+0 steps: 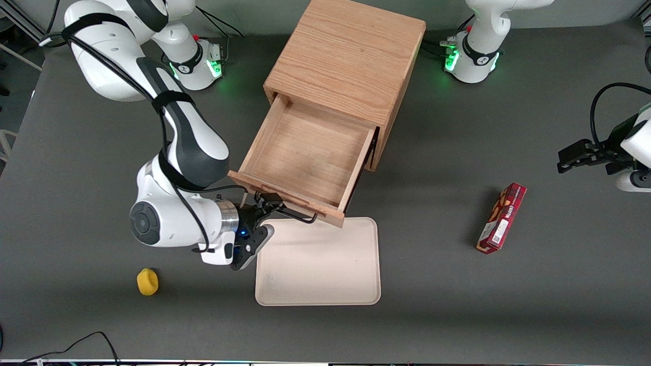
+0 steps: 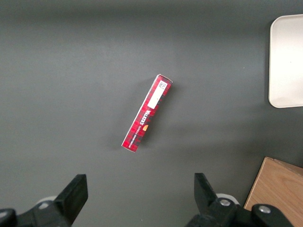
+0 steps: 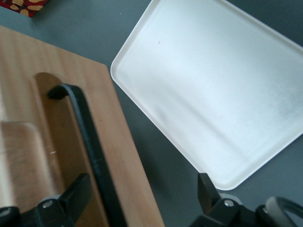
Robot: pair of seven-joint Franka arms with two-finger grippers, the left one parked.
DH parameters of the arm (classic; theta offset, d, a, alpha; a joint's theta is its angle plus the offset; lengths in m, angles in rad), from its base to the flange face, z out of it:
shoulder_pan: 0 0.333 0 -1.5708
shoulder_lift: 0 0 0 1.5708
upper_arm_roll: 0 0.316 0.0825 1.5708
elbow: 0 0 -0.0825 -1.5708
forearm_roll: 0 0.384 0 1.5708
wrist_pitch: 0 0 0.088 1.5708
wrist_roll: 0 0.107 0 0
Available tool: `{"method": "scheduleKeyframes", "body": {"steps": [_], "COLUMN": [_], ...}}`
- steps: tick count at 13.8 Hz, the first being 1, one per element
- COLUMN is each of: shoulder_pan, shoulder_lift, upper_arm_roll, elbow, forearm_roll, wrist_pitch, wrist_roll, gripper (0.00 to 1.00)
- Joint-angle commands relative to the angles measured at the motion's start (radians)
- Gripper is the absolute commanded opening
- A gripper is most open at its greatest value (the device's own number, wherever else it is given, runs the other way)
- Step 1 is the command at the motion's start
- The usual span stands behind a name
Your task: Open upper drawer
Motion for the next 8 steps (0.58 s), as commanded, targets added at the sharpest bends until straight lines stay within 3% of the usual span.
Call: {"method": "scheduleKeyframes", "body": {"steps": [1,3,5,8], "shoulder_pan": [0.004,0.003,0.015,0.009], "shoulder_lift": [-0.030,-0.115,-0.185,-0.303], "upper_arm_roll": [-0.017,-0.028,-0.019,-0.028], "elbow": [0.070,0.066,0.058,0.026], "forearm_roll": [-0.015,-0.057,-0.203,-0.235], "wrist_pitch": [-0.060,-0.062,-0.069,-0.198], "wrist_roll": [-0.010,0.013,0.053,0.212], "gripper": [1.00,1.00,1.00,1.00]}}
